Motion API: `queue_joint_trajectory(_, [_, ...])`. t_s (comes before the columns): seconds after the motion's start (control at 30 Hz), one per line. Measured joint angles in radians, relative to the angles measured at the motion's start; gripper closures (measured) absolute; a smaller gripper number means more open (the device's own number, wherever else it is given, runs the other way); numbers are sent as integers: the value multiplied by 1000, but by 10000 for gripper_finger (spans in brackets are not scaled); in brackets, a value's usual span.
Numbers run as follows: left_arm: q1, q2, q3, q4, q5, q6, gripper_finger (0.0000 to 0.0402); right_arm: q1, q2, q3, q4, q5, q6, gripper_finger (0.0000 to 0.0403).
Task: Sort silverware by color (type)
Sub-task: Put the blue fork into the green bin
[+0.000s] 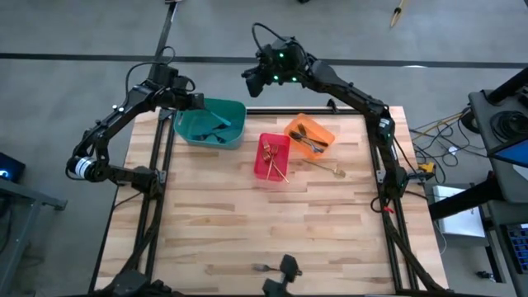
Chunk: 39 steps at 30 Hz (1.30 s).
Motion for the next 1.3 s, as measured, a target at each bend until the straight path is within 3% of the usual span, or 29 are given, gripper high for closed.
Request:
queue_joint_trajectory(0.2, [-3, 0, 0, -43, 0, -1, 401, -5, -67, 0, -344, -160, 61, 349])
queue_joint_trajectory(0.33, [-20, 0, -1, -65, 0, -1, 401, 0, -90, 0, -598, -190, 95, 349])
queue_joint_trajectory(0.63, [-28, 0, -1, -64, -16, -5, 402, 6, -112, 0, -835, -258, 40, 350])
queue_joint_trajectory(0.77, [-28, 0, -1, -58, -16, -2, 402, 6, -129, 0, -826, -262, -36, 350])
queue_joint_trajectory(0.93, [-28, 0, -1, -56, -16, -19, 402, 11, -116, 0, -673, -207, -78, 350])
queue_joint_trajectory(1.1, [-28, 0, -1, -83, -16, -82, 402, 13, -103, 0, -523, -181, -76, 349])
queue_joint_trajectory(1.3, [-28, 0, -1, -109, -18, -95, 402, 13, -102, 0, -476, -180, -67, 349])
